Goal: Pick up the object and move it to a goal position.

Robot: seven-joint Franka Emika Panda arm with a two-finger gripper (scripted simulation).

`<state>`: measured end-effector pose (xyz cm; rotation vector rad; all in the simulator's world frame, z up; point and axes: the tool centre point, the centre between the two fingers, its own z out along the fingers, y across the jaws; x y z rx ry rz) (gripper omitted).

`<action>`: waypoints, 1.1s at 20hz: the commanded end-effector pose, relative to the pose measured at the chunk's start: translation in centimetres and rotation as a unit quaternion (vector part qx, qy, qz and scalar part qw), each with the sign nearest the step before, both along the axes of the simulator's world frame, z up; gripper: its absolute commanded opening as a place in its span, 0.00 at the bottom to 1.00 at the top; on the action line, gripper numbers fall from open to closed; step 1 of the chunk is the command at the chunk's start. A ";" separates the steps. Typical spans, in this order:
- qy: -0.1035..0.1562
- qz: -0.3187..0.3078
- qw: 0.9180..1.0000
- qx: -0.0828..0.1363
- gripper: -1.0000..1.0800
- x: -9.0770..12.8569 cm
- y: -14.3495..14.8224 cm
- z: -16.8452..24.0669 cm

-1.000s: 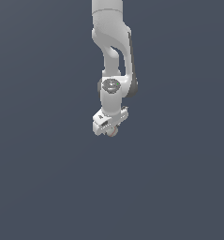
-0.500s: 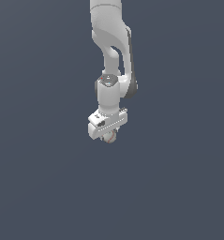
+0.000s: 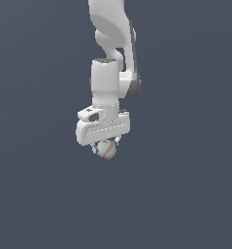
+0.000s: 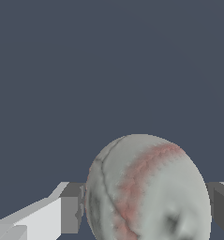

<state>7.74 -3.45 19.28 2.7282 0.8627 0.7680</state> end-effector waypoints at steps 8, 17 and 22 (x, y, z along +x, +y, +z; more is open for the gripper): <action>-0.197 -0.004 0.980 -0.005 0.00 5.3 -2.4 14.6; -0.331 -0.005 0.944 -0.006 0.00 5.3 -3.9 25.5; -0.374 -0.005 0.928 -0.006 0.00 4.5 -4.3 29.0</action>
